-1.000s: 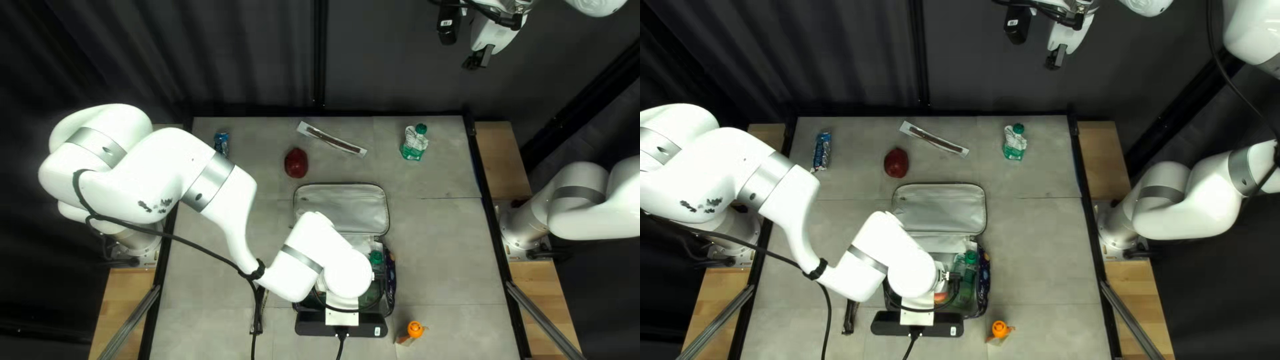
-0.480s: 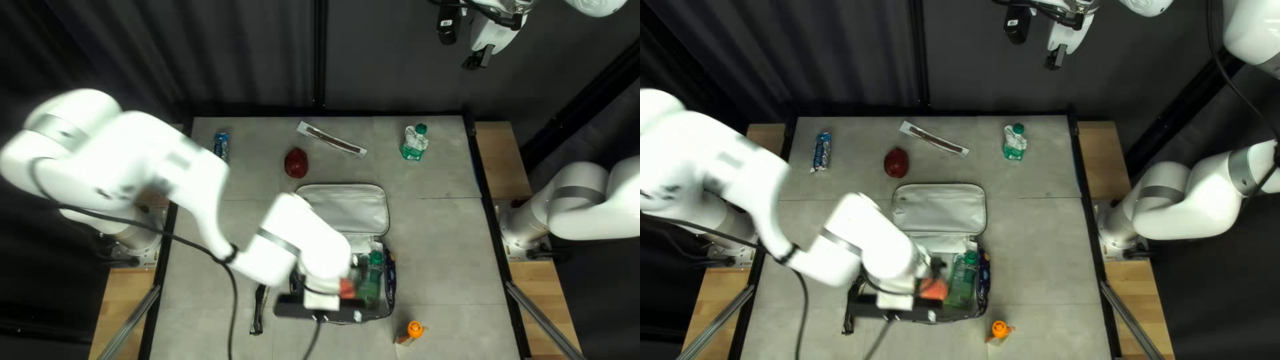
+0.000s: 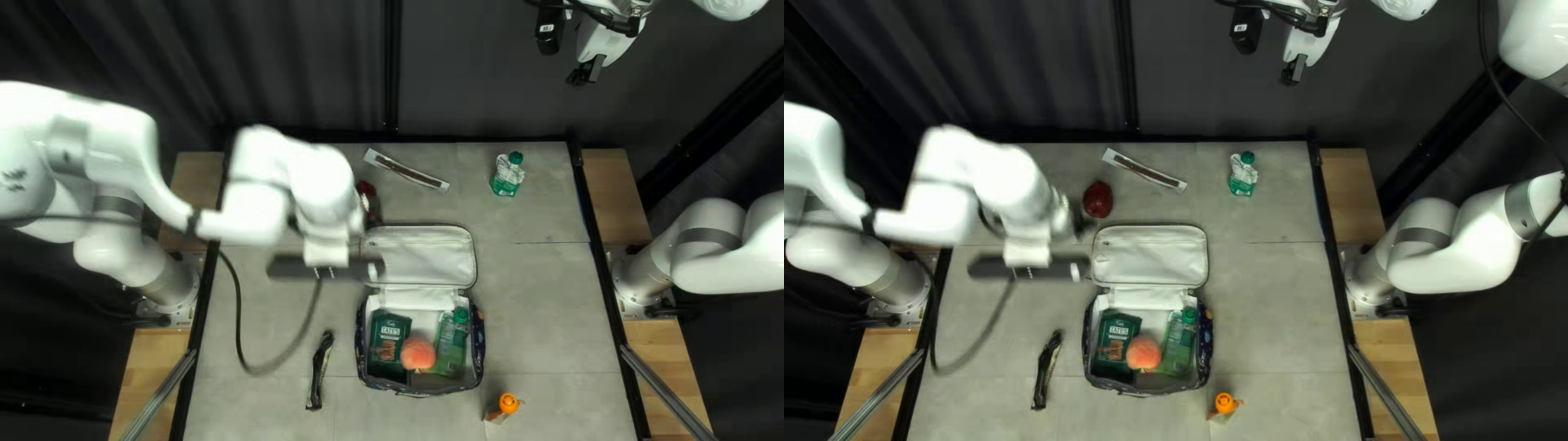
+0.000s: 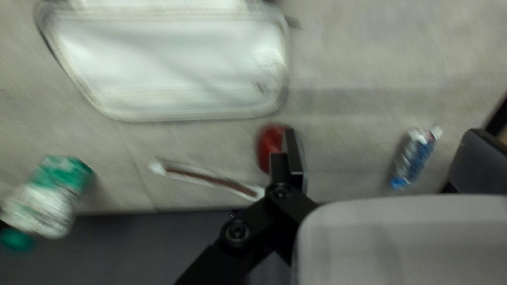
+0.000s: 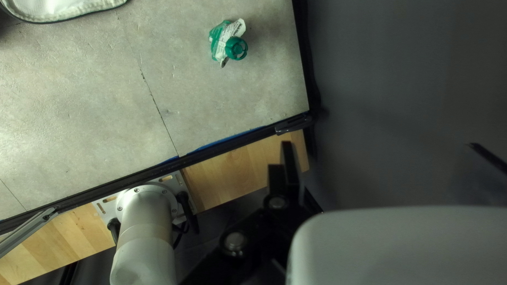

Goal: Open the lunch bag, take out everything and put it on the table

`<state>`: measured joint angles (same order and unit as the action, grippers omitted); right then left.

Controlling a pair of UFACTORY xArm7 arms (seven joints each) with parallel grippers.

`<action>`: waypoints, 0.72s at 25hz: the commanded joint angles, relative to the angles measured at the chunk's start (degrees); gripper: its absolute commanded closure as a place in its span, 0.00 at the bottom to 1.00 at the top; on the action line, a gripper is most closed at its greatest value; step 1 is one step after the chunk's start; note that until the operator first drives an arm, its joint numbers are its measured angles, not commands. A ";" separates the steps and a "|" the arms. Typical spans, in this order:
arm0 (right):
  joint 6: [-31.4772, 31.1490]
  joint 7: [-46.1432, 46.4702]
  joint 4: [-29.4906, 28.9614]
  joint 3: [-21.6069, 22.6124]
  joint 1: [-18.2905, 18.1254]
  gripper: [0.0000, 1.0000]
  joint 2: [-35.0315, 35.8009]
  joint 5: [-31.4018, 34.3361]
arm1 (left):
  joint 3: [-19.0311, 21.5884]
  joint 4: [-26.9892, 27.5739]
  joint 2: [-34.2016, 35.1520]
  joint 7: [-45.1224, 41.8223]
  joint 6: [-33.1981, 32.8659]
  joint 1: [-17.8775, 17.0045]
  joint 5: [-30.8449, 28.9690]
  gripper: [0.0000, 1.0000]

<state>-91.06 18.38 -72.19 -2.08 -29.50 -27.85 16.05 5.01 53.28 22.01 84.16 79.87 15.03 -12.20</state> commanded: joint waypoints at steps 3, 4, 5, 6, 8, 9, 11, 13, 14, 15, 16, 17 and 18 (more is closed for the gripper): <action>0.00 0.00 0.00 0.00 0.00 0.00 0.00 0.00 | 0.62 0.39 1.27 -9.72 3.29 3.51 -1.35 0.00; 0.00 0.00 0.00 0.00 0.00 0.00 0.00 0.00 | 0.62 0.39 1.27 -9.72 3.29 3.51 -1.35 0.00; 0.00 0.00 0.00 0.00 0.00 0.00 0.00 0.00 | 0.62 0.39 1.27 -9.72 3.29 3.51 -1.35 0.00; 0.00 0.00 0.00 0.00 0.00 0.00 0.00 0.00 | 0.62 0.39 1.27 -9.72 3.29 3.51 -1.35 0.00; 0.00 0.00 0.00 0.00 0.00 0.00 0.00 0.00 | 0.73 0.64 2.96 -7.40 2.73 2.84 -2.32 0.00; 0.00 0.00 0.00 0.00 0.00 0.00 0.00 0.00 | 1.29 1.96 2.79 -9.14 3.38 3.31 -2.91 0.00; 0.00 0.00 0.00 0.00 0.00 0.00 0.00 0.00 | 3.09 4.74 1.69 -15.83 5.38 4.85 -3.72 0.00; 0.00 0.00 0.00 0.00 0.00 0.00 0.00 0.00 | 4.51 7.83 -0.08 -22.78 7.63 6.28 -3.98 0.00; 0.00 0.00 0.00 0.00 0.00 0.00 0.00 0.00 | 4.80 9.23 -1.27 -25.96 8.65 6.98 -4.04 0.00; 0.00 0.00 0.00 0.00 0.00 0.00 0.00 0.00 | 4.87 10.25 -2.10 -28.08 9.40 7.43 -4.02 0.00; 0.00 0.00 0.00 0.00 0.00 0.00 0.00 0.00 | 5.14 11.91 -3.60 -32.07 10.83 8.29 -4.12 0.00; 0.00 0.00 0.00 0.00 0.00 0.00 0.00 0.00 | 5.26 12.57 -4.25 -34.22 11.54 8.73 -4.25 0.00; 0.00 0.00 0.00 0.00 0.00 0.00 0.00 0.00 | 5.54 13.38 -5.11 -38.56 13.01 9.58 -4.25 0.00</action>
<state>-91.06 18.38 -72.19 -2.08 -29.50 -27.85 16.05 9.33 63.10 20.05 55.32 89.10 22.25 -16.09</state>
